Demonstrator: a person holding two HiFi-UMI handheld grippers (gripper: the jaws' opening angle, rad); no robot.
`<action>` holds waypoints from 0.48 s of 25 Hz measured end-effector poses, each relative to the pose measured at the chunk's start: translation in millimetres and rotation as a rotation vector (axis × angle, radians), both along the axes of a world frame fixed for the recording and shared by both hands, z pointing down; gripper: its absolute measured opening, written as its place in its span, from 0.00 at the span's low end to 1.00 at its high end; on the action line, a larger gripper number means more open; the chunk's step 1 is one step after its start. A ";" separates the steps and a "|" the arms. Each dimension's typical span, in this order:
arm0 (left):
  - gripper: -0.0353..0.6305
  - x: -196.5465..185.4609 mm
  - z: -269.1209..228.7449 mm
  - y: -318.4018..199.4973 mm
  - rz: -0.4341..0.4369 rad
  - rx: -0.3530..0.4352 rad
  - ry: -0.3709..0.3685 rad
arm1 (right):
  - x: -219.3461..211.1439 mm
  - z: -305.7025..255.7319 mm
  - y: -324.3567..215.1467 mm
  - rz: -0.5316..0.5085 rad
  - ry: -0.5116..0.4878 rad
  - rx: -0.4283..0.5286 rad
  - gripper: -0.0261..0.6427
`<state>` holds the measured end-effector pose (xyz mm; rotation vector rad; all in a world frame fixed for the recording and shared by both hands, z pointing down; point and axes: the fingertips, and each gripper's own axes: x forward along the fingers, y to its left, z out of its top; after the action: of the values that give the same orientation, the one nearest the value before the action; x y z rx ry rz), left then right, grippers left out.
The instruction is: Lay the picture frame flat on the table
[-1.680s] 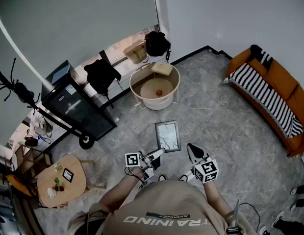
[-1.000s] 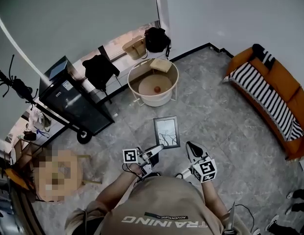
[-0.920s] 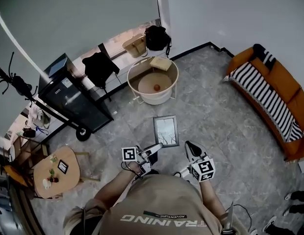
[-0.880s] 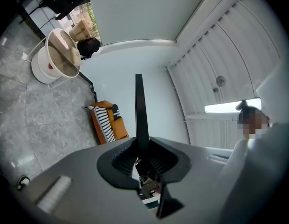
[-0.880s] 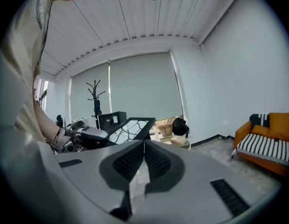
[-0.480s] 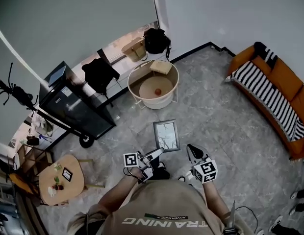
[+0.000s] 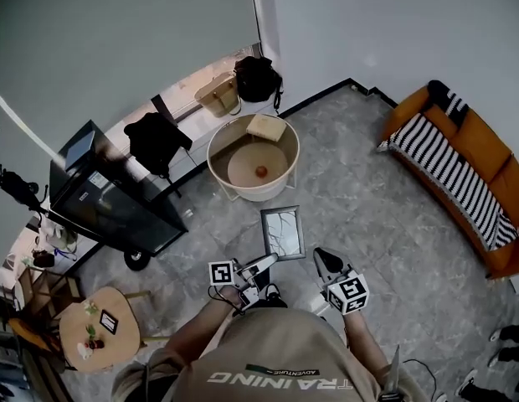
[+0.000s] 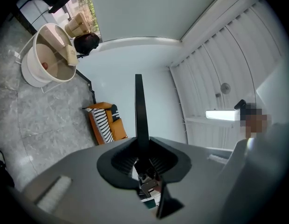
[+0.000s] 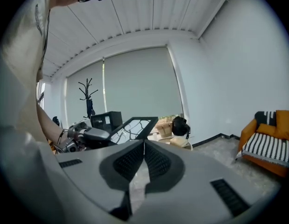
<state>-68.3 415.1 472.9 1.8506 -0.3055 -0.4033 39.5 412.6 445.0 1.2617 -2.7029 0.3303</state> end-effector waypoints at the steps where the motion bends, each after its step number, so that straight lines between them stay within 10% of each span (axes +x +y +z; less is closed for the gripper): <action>1: 0.16 -2.0 -0.2 -10.2 0.001 -0.001 0.002 | -3.4 -1.9 -10.2 0.003 0.008 0.003 0.05; 12: 0.16 -33.7 18.2 -81.0 0.066 -0.043 0.036 | -26.5 21.6 -78.4 0.099 0.030 -0.035 0.05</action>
<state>-102.0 334.1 491.1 1.8042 -0.2267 -0.3813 13.0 334.2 466.6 1.3824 -2.6041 0.3649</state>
